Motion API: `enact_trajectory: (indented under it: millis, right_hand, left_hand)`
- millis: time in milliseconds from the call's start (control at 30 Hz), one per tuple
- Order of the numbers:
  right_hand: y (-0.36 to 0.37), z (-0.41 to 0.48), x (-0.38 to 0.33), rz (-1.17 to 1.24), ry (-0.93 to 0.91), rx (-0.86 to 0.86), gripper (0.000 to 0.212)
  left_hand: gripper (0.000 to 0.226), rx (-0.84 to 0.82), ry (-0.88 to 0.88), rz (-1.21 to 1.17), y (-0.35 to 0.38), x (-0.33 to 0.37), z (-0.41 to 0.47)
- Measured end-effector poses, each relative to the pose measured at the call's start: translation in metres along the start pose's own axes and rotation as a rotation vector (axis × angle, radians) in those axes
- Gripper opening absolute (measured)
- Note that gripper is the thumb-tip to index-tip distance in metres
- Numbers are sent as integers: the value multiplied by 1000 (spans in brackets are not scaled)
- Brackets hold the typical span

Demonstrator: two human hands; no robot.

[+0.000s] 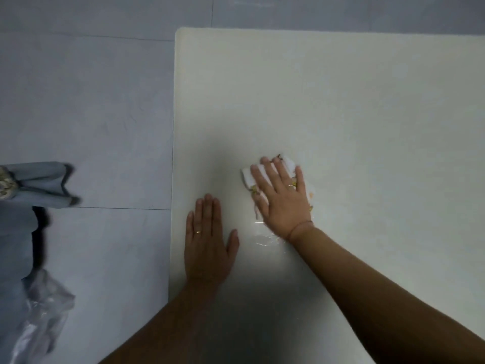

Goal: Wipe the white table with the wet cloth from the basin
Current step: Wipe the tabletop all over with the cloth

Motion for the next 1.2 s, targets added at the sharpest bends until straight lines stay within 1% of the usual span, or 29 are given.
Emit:
enact_trajectory:
  millis: [33, 100, 133, 167, 200, 233, 300, 333, 367, 400, 433, 467, 533, 600, 633, 667, 733, 767, 833, 867, 900, 933, 1000, 1033, 1067, 1100, 1133, 1200]
  right_hand:
    - [0, -1, 27, 12, 89, -7, 56]
    - [0, -10, 70, 130, 368, 22, 56]
    - [1, -15, 73, 198, 487, 49, 57]
    - [2, -19, 63, 237, 566, 68, 58]
    - [5, -21, 43, 249, 579, 65, 59]
    - [7, -22, 16, 234, 521, 58, 59]
    - [10, -25, -33, 139, 289, 38, 59]
    - [11, -28, -44, 86, 164, 27, 58]
    - [10, -30, -43, 48, 47, 24, 57]
    - [10, -32, -33, 17, -32, 25, 56]
    - [10, -35, -17, -9, -48, 22, 56]
    - [9, -37, 4, -13, 8, 20, 57]
    - [8, -39, 46, 82, 280, 36, 58]
    - [11, -44, 47, 215, 538, 79, 57]
    - [14, -46, 29, 238, 583, 79, 58]
    - [17, -48, 3, 234, 542, 70, 58]
    - [23, -54, -52, 168, 307, 35, 58]
    - [25, -60, -68, 118, 181, 20, 57]
    - [24, -66, -65, 45, 3, 9, 56]
    - [23, -67, -50, 15, -15, 6, 56]
    - [22, -66, -28, 5, 29, 5, 56]
    - [20, -64, -1, 37, 133, 6, 56]
    - [19, -67, 41, 166, 421, 41, 55]
    - [22, -69, 44, 224, 535, 60, 56]
    - [24, -72, 34, 251, 604, 75, 56]
    - [27, -74, 15, 245, 606, 74, 57]
    - [30, -76, -9, 217, 539, 64, 58]
    - [35, -84, -56, 124, 285, 32, 58]
  left_hand:
    - [71, 4, -4, 3, 0, -1, 0]
    - [71, 0, -14, 16, 0, -1, 1]
    - [72, -4, -17, 23, 0, 0, 1]
    - [72, -6, -20, 29, 0, 1, 1]
    - [72, -8, -23, 33, 0, 1, 1]
    - [73, -12, -25, 35, 0, 1, 0]
    - [72, -13, -22, 44, 0, 1, 0]
    - [71, -14, -22, 48, -1, 1, 0]
    - [70, -13, -24, 48, -1, 1, 0]
    - [69, -11, -26, 42, -2, 1, 0]
    - [69, -9, -25, 30, -3, 2, 0]
    - [69, -8, -20, 16, -3, 2, 0]
    - [68, 3, -14, 2, -5, 3, 0]
    - [68, 18, -11, -4, -6, 4, -1]
    - [67, 20, -6, -8, -7, 4, -1]
    - [67, 19, -2, -10, -7, 4, -1]
    - [64, 9, 2, -11, -7, 5, -2]
    - [63, 9, 5, -18, -8, 5, -3]
    - [61, 30, 12, -32, -11, 6, -4]
    - [61, 40, 13, -35, -12, 6, -5]
    - [62, 49, 14, -40, -13, 7, -5]
    - [62, 59, 16, -49, -14, 7, -5]
    - [62, 75, 18, -61, -15, 7, -5]
    - [62, 78, 20, -62, -15, 7, -5]
    - [62, 76, 23, -63, -15, 7, -5]
    - [62, 73, 26, -63, -14, 7, -5]
    - [63, 71, 28, -62, -14, 7, -5]
    - [62, 65, 28, -55, -12, 7, -5]
Point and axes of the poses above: each hand's wrist, its own z-axis towards the middle knuckle, its own y-axis out of the palm, x = y × z, the point moved 9 cm from there along z, towards the middle knuckle, and after that the axes turned 9 degrees about -x, right-handed, at the moved point
